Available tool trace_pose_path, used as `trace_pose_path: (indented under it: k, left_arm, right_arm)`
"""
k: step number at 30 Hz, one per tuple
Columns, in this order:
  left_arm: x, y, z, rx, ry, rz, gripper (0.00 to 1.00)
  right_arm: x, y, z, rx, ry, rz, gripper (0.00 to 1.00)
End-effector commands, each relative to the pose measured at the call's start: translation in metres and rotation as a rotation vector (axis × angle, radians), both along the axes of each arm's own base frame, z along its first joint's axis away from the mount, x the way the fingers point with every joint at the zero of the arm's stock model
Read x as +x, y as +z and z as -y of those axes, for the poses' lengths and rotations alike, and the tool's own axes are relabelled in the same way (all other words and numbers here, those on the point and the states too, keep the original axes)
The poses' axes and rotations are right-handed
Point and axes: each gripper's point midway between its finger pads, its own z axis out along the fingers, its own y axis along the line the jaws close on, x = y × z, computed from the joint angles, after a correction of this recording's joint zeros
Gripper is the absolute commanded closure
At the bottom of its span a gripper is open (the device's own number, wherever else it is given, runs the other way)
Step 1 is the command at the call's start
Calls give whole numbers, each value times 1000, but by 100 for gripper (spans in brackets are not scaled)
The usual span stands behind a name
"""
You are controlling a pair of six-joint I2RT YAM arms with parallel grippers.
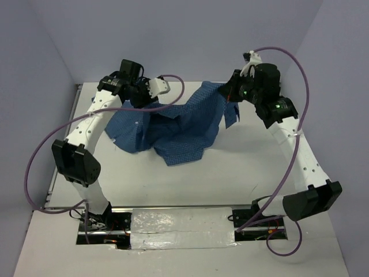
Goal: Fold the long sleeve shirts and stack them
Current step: Flatten the shirt out
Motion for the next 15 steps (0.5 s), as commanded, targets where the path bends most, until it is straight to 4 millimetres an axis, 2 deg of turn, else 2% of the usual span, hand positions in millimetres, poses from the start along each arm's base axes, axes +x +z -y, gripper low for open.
trace_pose_path:
  k: [1, 2, 3, 4, 5, 6, 7, 10, 11, 13, 14, 15]
  left_arm:
    - [30, 16, -36, -134, 267, 27, 48]
    - [32, 12, -42, -146, 324, 9, 48]
    - [32, 6, -44, -146, 347, -6, 48]
    - [30, 3, -44, -152, 360, -15, 48]
    - [21, -11, -39, -175, 355, -67, 48]
    - [13, -11, -35, -193, 341, -78, 48]
    - [1, -29, -32, -191, 336, -129, 47]
    - [-29, -49, -23, -191, 315, -215, 47]
    - [-45, -74, -23, -163, 317, -282, 46]
    - [-68, -89, 0, -121, 253, -297, 45]
    - [-86, -114, 5, -79, 232, -340, 45]
    - [-99, -127, 25, -44, 176, -317, 44]
  right_arm:
    - [7, -25, -8, 63, 19, -57, 100]
    - [11, -35, -11, 74, 21, -88, 100]
    - [20, -56, -12, 74, 16, -145, 100]
    - [24, -63, -12, 79, 10, -171, 100]
    - [28, -72, -12, 78, 5, -195, 100]
    - [33, -79, -10, 82, -8, -219, 100]
    - [41, -92, -5, 81, -32, -255, 100]
    - [50, -108, 3, 72, -60, -294, 100]
    - [51, -110, 7, 69, -70, -298, 100]
    - [52, -118, 10, 57, -82, -309, 100]
    - [51, -122, 11, 54, -86, -314, 100]
    - [51, -126, 12, 50, -88, -317, 100]
